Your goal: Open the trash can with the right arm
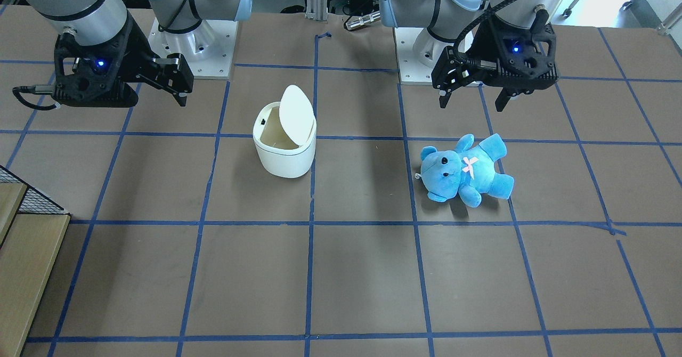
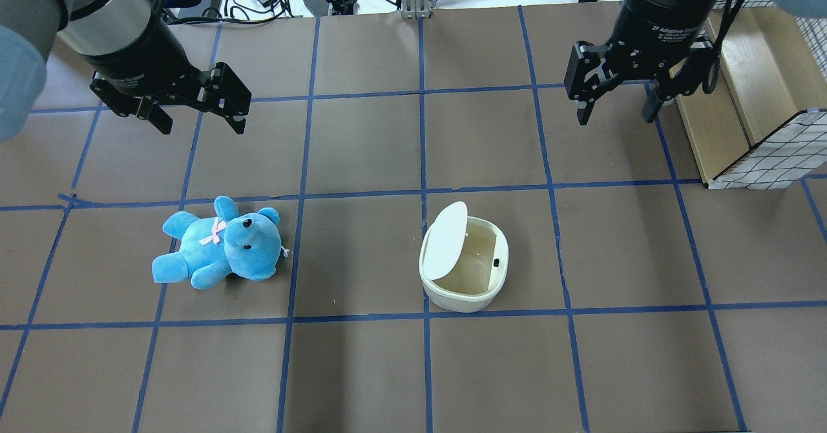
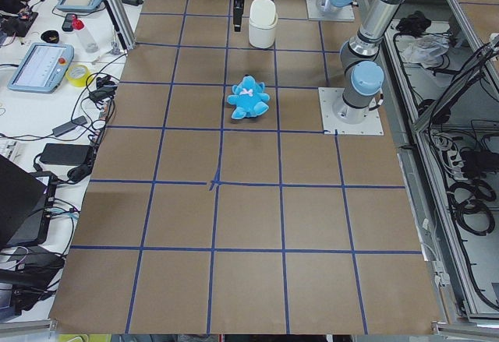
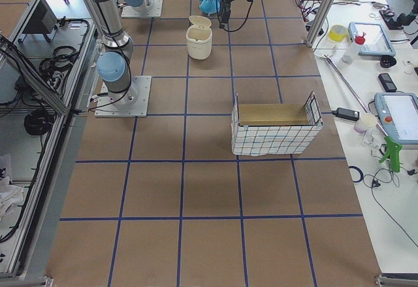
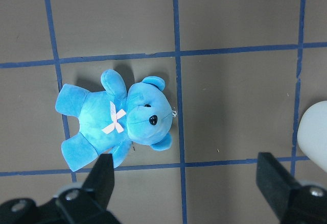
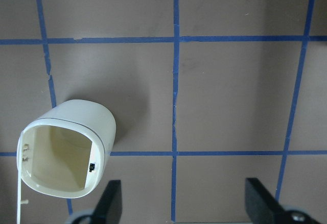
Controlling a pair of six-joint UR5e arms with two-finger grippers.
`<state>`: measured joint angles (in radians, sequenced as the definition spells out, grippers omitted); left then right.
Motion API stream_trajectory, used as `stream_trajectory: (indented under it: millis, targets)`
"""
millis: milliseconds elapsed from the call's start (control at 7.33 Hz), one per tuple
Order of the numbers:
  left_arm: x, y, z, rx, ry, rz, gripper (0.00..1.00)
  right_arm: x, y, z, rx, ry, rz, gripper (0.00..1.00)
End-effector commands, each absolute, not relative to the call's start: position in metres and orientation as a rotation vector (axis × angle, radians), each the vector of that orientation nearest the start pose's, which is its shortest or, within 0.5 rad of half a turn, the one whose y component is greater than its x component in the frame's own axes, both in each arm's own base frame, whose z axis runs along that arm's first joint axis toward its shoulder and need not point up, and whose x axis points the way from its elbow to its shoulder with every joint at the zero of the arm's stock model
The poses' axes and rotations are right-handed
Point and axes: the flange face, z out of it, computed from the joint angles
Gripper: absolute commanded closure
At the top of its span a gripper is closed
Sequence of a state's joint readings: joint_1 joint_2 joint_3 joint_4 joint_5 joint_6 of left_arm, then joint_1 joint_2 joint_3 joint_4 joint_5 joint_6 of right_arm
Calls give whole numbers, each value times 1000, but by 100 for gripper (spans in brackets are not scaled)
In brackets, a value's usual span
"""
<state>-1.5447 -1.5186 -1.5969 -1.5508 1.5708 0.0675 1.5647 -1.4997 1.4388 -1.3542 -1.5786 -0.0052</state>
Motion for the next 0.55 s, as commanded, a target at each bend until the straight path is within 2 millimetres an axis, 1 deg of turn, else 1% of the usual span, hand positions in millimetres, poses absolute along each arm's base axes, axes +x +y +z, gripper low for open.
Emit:
stream_trajectory:
  millis: [0, 136, 273, 409]
  targets:
    - [-121, -477, 503, 65, 3138, -75, 0, 125, -506, 497, 9, 3196, 251, 0]
    - [-121, -477, 502, 65, 3138, -72, 0, 126, -511, 507, 16, 3191, 138, 0]
    - [-121, -477, 502, 65, 3138, -72, 0, 126, -518, 512, 16, 3187, 38, 0]
    - [-121, -477, 502, 65, 3138, -72, 0, 128, -517, 514, 16, 3181, 29, 0]
